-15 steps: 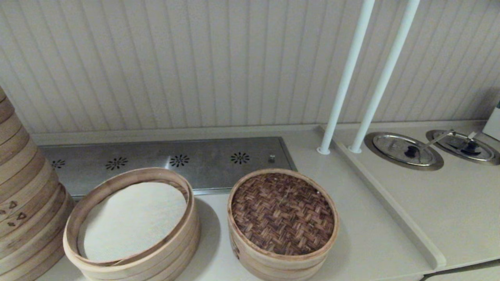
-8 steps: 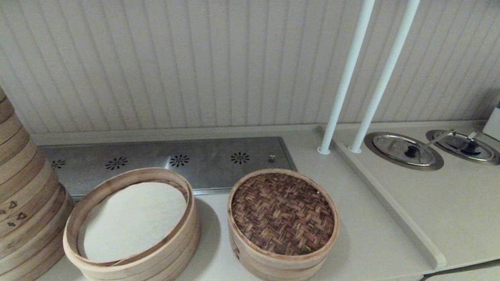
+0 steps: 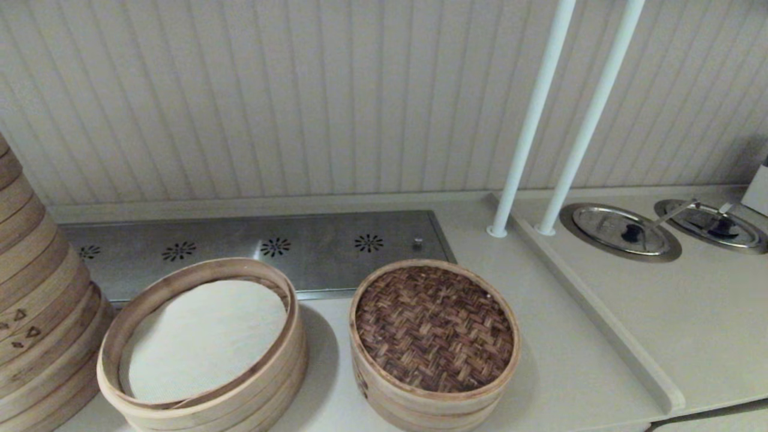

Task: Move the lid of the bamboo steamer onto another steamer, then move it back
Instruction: Pick up the steamer

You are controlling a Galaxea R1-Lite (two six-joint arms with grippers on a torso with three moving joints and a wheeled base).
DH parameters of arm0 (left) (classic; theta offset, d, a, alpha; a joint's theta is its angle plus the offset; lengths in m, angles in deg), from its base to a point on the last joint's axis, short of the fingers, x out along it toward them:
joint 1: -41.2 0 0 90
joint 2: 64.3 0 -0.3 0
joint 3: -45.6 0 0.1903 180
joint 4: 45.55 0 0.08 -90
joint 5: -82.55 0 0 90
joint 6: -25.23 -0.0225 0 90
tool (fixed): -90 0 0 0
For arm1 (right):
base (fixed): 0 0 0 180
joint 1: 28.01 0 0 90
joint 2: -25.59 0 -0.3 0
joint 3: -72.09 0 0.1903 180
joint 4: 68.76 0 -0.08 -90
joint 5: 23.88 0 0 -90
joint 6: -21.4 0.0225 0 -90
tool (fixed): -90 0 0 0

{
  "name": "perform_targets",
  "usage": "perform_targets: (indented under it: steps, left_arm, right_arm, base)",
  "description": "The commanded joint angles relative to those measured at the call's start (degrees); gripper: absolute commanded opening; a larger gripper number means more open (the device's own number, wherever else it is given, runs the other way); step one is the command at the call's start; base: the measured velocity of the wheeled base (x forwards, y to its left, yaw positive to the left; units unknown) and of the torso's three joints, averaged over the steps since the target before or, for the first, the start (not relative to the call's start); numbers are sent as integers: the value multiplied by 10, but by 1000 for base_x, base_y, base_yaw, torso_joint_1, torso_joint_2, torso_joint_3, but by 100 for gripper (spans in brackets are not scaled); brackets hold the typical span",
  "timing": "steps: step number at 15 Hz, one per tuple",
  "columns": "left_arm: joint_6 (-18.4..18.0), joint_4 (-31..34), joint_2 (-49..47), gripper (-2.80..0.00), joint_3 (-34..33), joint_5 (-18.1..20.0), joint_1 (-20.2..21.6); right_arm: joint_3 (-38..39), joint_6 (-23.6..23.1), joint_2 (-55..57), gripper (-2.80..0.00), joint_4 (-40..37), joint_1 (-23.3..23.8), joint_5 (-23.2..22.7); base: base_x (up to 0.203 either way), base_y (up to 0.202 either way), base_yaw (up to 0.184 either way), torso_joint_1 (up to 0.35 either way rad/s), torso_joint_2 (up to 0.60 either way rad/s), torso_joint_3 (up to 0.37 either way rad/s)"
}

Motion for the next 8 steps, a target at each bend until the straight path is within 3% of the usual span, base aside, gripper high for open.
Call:
perform_targets:
  steps: [1, 6, 8]
  left_arm:
    - [0, 0, 0, -280, 0, 0, 0]
    - [-18, 10, -23, -280, 9, -2, 0]
    - [-20, 25, -68, -280, 63, -10, 0]
  right_arm:
    - [2, 0, 0, -280, 0, 0, 0]
    - [2, 1, 0, -280, 0, 0, 0]
    - [2, 0, 0, -280, 0, 0, 0]
  base:
    - [0, 0, 0, 0, 0, 0]
    - [0, 0, 0, 0, 0, 0]
    - [0, 0, 0, 0, 0, 0]
